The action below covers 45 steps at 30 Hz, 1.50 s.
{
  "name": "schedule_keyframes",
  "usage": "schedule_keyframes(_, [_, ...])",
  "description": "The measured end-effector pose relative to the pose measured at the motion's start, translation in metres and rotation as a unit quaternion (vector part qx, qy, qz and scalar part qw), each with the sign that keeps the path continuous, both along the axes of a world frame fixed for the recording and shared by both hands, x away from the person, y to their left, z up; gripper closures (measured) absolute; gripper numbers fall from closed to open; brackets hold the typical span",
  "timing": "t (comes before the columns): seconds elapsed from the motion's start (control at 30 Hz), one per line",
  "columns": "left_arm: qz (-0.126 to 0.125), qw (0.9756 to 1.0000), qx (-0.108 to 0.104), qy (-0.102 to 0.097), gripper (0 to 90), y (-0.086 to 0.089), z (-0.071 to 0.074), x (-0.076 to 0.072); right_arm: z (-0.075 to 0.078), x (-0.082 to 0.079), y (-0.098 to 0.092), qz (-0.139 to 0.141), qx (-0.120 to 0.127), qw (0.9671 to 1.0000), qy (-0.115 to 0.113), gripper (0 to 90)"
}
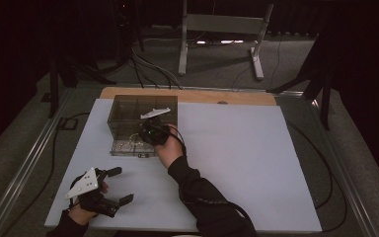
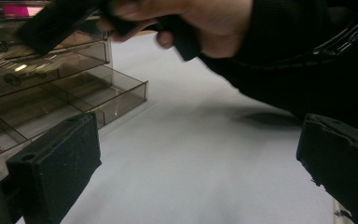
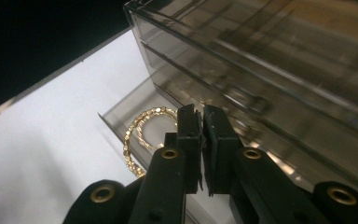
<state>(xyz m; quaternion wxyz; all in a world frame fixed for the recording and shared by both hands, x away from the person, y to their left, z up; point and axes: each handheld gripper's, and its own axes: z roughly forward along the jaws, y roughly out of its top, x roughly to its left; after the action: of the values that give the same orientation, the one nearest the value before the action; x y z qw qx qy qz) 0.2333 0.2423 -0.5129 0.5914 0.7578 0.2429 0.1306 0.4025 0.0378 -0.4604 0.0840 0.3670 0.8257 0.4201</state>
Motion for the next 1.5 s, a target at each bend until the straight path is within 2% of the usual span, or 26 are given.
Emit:
schedule_keyframes(0.17, [0.000, 1.0000, -0.003, 0.000, 0.6, 0.001, 0.000, 0.000, -0.011, 0.006, 0.022, -0.005, 0.011, 0.9999, 0.011, 83.8])
schedule_keyframes(0.2, [0.000, 1.0000, -0.004, 0.001, 0.6, 0.001, 0.000, 0.000, -0.019, 0.008, 0.030, 0.002, 0.022, 0.9995, 0.023, 66.4])
schedule_keyframes(0.23, [0.000, 1.0000, -0.004, 0.001, 0.6, 0.001, 0.000, 0.000, -0.019, 0.008, 0.030, 0.002, 0.022, 0.9995, 0.023, 66.4])
schedule_keyframes(0.27, [0.001, 1.0000, -0.006, -0.001, 0.6, 0.002, 0.000, 0.000, -0.022, 0.003, 0.031, 0.010, 0.021, 0.9996, 0.015, 55.0])
schedule_keyframes(0.3, [0.001, 1.0000, -0.006, -0.001, 0.6, 0.002, 0.000, 0.000, -0.022, 0.003, 0.031, 0.010, 0.021, 0.9996, 0.015, 55.0])
schedule_keyframes(0.33, [0.001, 1.0000, -0.004, 0.000, 0.6, 0.001, 0.000, 0.000, -0.020, -0.001, 0.027, 0.019, 0.030, 0.9993, 0.010, 48.9])
schedule_keyframes(0.4, [0.000, 1.0000, -0.002, 0.001, 0.6, 0.001, 0.000, 0.000, -0.018, -0.002, 0.023, 0.024, 0.037, 0.9989, 0.012, 44.7])
schedule_keyframes(0.47, [0.000, 1.0000, -0.002, -0.001, 0.6, 0.000, 0.000, 0.000, -0.011, -0.007, 0.015, 0.042, 0.050, 0.9977, 0.016, 31.2])
schedule_keyframes(0.5, [0.000, 1.0000, -0.002, -0.001, 0.6, 0.000, 0.000, 0.000, -0.011, -0.007, 0.015, 0.042, 0.050, 0.9977, 0.016, 31.2])
schedule_keyframes(0.53, [0.000, 1.0000, 0.001, 0.000, 0.6, 0.000, 0.000, 0.000, -0.007, -0.011, 0.007, 0.063, 0.059, 0.9962, 0.013, 22.1])
schedule_keyframes(0.6, [0.000, 1.0000, 0.001, 0.000, 0.6, 0.000, 0.000, 0.000, -0.005, -0.013, 0.003, 0.070, 0.062, 0.9956, 0.013, 19.3])
schedule_keyframes(0.73, [0.002, 1.0000, 0.001, 0.002, 0.6, 0.000, -0.001, 0.000, 0.003, -0.021, -0.011, 0.081, 0.052, 0.9954, -0.006, 13.3])
schedule_keyframes(0.8, [0.002, 1.0000, 0.000, 0.001, 0.6, -0.001, 0.000, 0.000, 0.007, -0.025, -0.021, 0.092, 0.058, 0.9941, -0.003, 9.1])
schedule_keyframes(0.83, [0.002, 1.0000, -0.002, 0.000, 0.6, -0.002, 0.001, 0.000, 0.009, -0.027, -0.031, 0.108, 0.044, 0.9931, -0.014, 0.0])
schedule_keyframes(0.93, [-0.001, 1.0000, 0.002, -0.002, 0.6, -0.002, 0.000, 0.000, 0.011, -0.031, -0.043, 0.111, 0.044, 0.9927, -0.017, 0.0])
schedule_keyframes(0.97, [0.000, 1.0000, 0.004, 0.002, 0.6, -0.002, -0.001, -0.001, 0.013, -0.035, -0.058, 0.110, 0.045, 0.9927, -0.018, 0.0])
schedule_keyframes(1.0, [0.000, 1.0000, 0.004, 0.002, 0.6, -0.002, -0.001, -0.001, 0.013, -0.035, -0.058, 0.110, 0.045, 0.9927, -0.018, 0.0])
schedule_keyframes(1.03, [0.003, 1.0000, 0.004, 0.003, 0.6, -0.001, -0.001, -0.002, 0.013, -0.040, -0.074, 0.106, 0.042, 0.9930, -0.027, 0.0])
schedule_keyframes(1.07, [0.003, 1.0000, 0.004, 0.003, 0.6, -0.001, -0.001, -0.002, 0.013, -0.040, -0.074, 0.106, 0.042, 0.9930, -0.027, 0.0])
schedule_keyframes(1.13, [0.006, 1.0000, 0.000, 0.002, 0.6, 0.000, -0.001, -0.004, 0.013, -0.045, -0.090, 0.104, 0.041, 0.9933, -0.031, 0.0])
schedule_keyframes(1.17, [0.009, 0.9999, 0.005, 0.002, 0.6, 0.002, -0.002, -0.005, 0.011, -0.051, -0.106, 0.100, 0.036, 0.9936, -0.038, 0.0])
schedule_keyframes(1.27, [0.015, 0.9999, 0.001, 0.004, 0.6, 0.005, -0.001, -0.007, 0.009, -0.057, -0.120, 0.095, 0.028, 0.9942, -0.043, 0.0])
schedule_keyframes(1.3, [0.019, 0.9998, 0.001, 0.002, 0.6, 0.006, -0.001, -0.010, 0.005, -0.064, -0.134, 0.095, 0.027, 0.9940, -0.046, 0.0])
schedule_keyframes(1.33, [0.019, 0.9998, 0.001, 0.002, 0.6, 0.006, -0.001, -0.010, 0.005, -0.064, -0.134, 0.095, 0.027, 0.9940, -0.046, 0.0])
schedule_keyframes(1.47, [0.022, 0.9998, 0.001, 0.001, 0.6, 0.007, 0.000, -0.011, -0.009, -0.077, -0.162, 0.093, 0.019, 0.9943, -0.050, 0.0])
schedule_keyframes(1.5, [0.021, 0.9998, 0.004, 0.003, 0.6, 0.007, -0.001, -0.011, -0.016, -0.085, -0.177, 0.086, 0.021, 0.9947, -0.052, 0.0])
